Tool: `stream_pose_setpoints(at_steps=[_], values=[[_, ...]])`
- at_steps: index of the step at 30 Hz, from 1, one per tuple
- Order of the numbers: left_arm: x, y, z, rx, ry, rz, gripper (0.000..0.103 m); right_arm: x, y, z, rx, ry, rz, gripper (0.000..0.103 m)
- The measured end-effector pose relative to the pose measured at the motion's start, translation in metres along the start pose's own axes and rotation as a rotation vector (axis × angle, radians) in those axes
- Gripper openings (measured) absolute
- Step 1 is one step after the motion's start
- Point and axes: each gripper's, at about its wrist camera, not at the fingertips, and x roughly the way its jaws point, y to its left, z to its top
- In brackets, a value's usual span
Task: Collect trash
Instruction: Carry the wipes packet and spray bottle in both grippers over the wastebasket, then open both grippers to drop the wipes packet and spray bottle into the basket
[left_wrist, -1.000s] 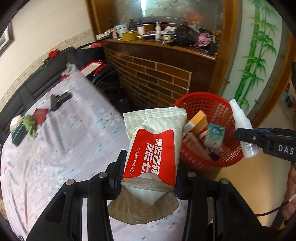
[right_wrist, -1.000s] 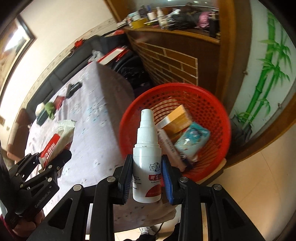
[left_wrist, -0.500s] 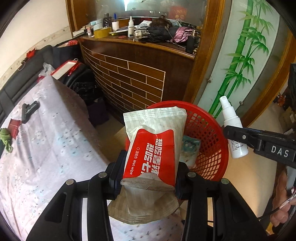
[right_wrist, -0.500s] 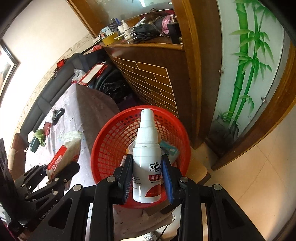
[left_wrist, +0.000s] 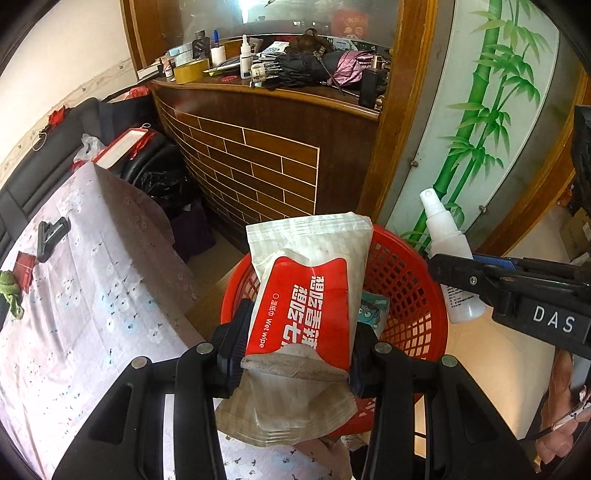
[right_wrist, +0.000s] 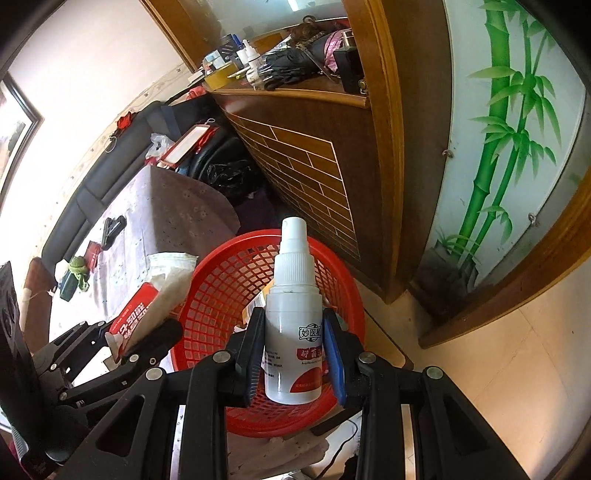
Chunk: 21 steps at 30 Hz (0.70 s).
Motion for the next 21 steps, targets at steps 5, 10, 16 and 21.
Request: stream_pose_setpoints(at_steps=[5,10,16,21], values=[[0.005,-0.003,0.003,-0.002,0.008,0.014,0.042,0.002,-0.002,0.003,-0.009,0.007,0.005,0.033],[0.009,0.000,0.004,-0.023,0.019,0.037,0.043,0.006,-0.006,0.005,-0.009,0.019,0.008,0.033],[0.012,0.003,0.002,-0.044,0.025,0.043,0.062,0.008,-0.006,0.007,-0.025,0.021,0.016,0.036],[0.005,0.004,-0.001,-0.047,0.009,0.039,0.073,0.001,-0.004,0.007,-0.026,-0.002,0.010,0.046]])
